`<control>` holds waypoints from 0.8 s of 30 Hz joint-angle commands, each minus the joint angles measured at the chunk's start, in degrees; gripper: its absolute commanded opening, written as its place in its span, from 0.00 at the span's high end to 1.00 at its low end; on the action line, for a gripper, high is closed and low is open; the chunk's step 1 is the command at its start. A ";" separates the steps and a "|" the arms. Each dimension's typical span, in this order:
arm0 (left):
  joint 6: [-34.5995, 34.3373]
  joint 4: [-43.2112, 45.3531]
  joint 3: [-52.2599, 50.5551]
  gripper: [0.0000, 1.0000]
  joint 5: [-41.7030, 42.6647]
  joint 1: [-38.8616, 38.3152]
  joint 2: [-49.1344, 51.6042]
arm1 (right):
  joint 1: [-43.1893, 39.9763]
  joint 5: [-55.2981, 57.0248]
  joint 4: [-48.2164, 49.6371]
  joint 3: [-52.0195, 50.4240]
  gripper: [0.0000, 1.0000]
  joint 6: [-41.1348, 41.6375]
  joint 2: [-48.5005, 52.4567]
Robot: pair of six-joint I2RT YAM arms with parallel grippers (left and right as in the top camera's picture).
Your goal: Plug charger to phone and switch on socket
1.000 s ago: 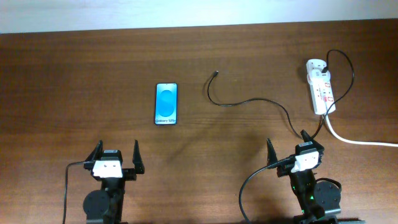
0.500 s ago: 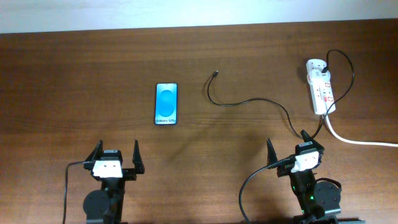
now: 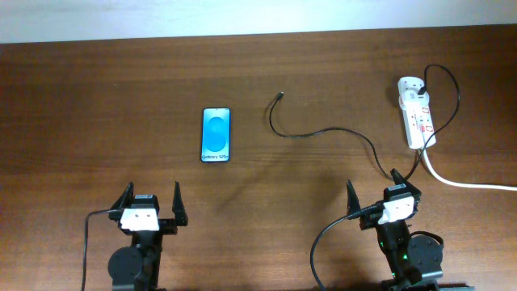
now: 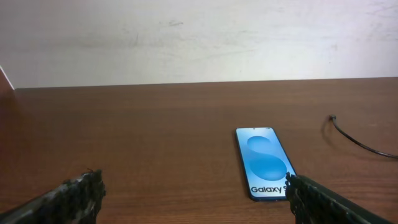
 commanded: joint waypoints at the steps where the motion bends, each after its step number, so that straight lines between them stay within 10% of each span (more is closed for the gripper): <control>1: 0.92 -0.48 -0.13 0.01 -0.42 0.33 0.26 | 0.26 -0.15 -0.28 -0.28 0.02 0.22 -0.33; 17: 0.76 -0.44 -0.11 0.01 -0.09 0.33 0.26 | 0.24 -0.15 -0.28 -0.28 0.02 0.22 -0.33; 20: 0.66 4.33 0.11 0.01 10.69 0.35 0.35 | 0.24 -0.15 -0.28 -0.28 0.02 0.22 -0.33; 24: 0.70 2.45 14.40 0.01 11.19 0.35 13.92 | 0.24 -0.15 -0.28 -0.28 0.02 0.22 -0.33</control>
